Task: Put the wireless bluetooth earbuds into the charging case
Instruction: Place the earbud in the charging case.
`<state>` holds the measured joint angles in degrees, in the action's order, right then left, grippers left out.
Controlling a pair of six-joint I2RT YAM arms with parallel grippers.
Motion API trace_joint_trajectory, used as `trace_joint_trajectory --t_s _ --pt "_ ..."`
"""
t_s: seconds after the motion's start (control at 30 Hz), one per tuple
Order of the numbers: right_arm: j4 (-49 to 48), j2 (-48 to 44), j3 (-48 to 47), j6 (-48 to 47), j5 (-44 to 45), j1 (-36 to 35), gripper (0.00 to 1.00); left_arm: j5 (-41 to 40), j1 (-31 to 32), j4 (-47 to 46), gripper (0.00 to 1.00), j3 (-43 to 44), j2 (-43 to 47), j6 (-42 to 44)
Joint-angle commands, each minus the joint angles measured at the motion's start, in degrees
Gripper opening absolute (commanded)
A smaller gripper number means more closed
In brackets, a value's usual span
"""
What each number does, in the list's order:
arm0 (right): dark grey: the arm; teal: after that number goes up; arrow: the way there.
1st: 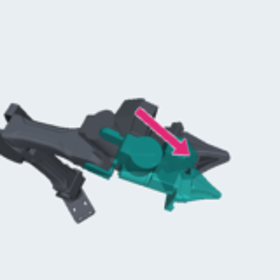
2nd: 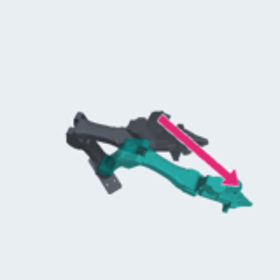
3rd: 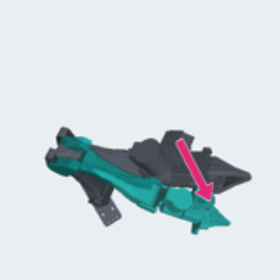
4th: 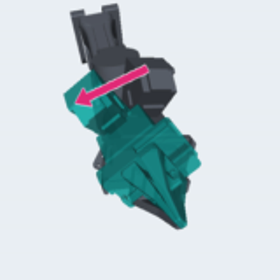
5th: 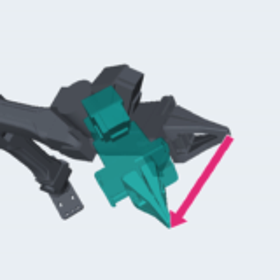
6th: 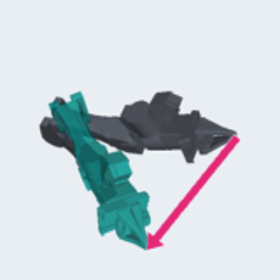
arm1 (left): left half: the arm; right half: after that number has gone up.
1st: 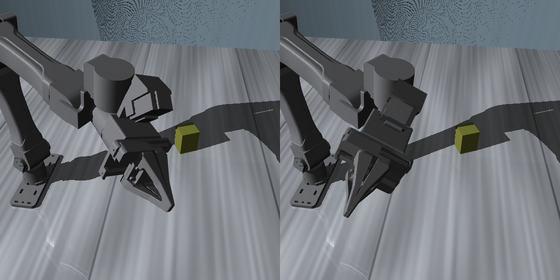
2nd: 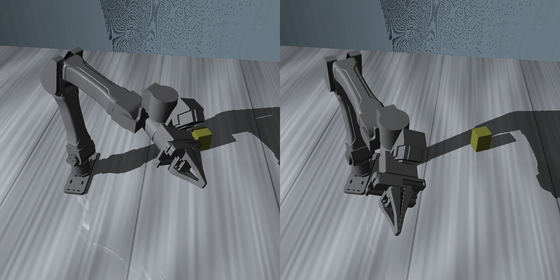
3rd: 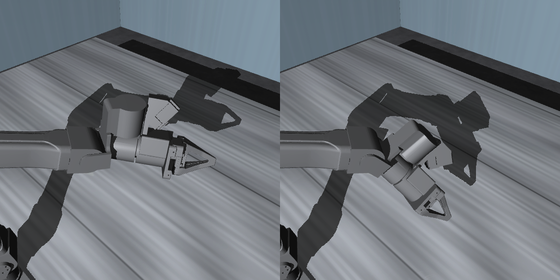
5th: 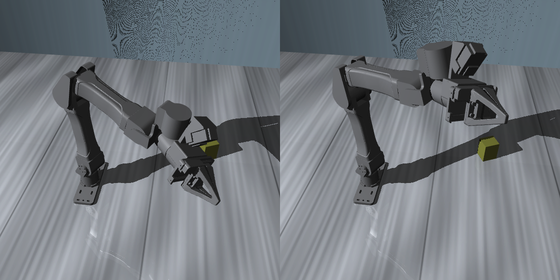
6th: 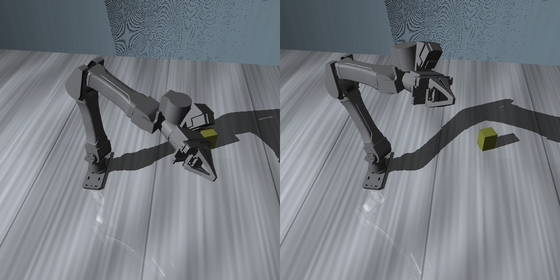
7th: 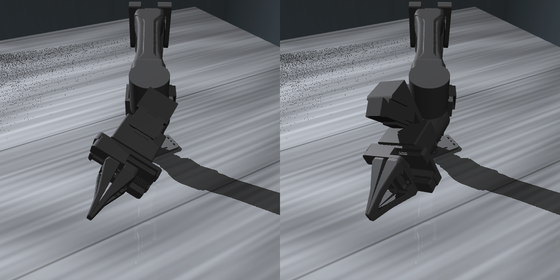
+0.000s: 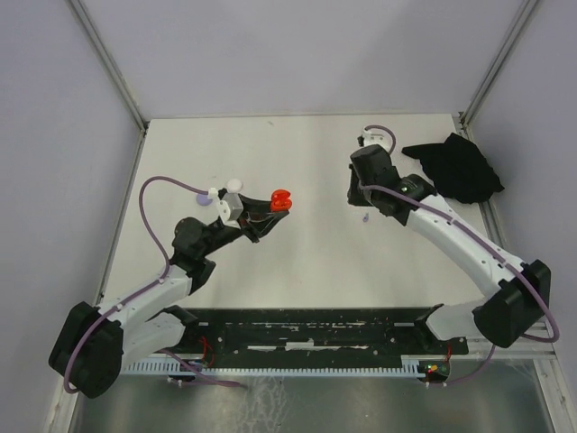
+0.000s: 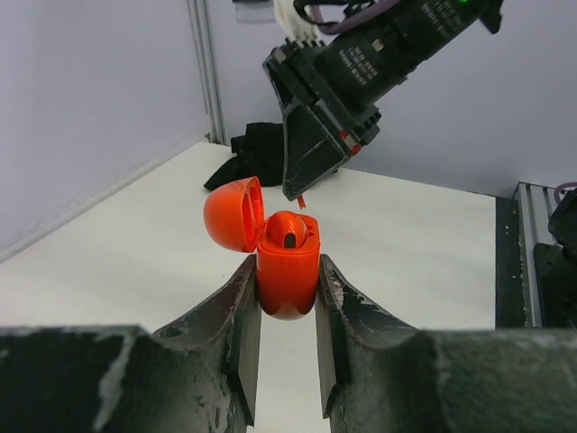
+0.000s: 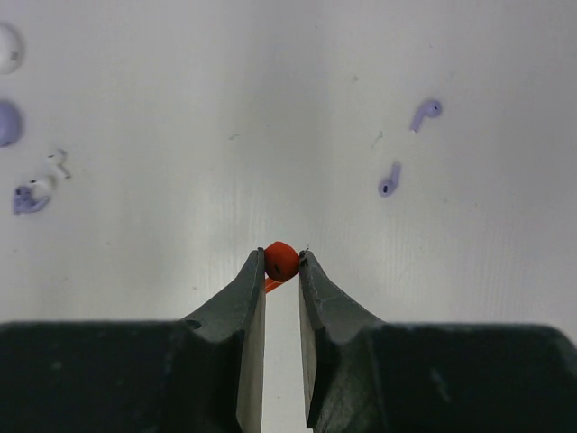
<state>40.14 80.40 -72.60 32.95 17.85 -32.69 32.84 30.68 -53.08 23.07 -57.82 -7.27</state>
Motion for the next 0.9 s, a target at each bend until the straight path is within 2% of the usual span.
trace_joint_trajectory --t_s 0.0,0.23,0.53,0.87 --pt "-8.13 -5.93 -2.39 -5.43 0.65 -4.15 0.14 -1.03 0.05 -7.83 0.03 0.31 -0.99 -2.42" --pt "-21.49 -12.34 0.45 -13.33 -4.12 -11.27 0.14 -0.22 -0.14 -9.48 0.03 0.63 -1.86 -2.77" --pt "-37.2 -15.34 4.13 -22.26 -10.61 -18.89 0.13 0.02 -0.12 -11.26 0.03 1.14 -2.38 -6.71" --pt "-41.36 -12.4 4.19 -26.99 -14.48 -23.19 0.15 -0.61 -0.12 -12.1 0.03 1.44 -1.56 -9.49"
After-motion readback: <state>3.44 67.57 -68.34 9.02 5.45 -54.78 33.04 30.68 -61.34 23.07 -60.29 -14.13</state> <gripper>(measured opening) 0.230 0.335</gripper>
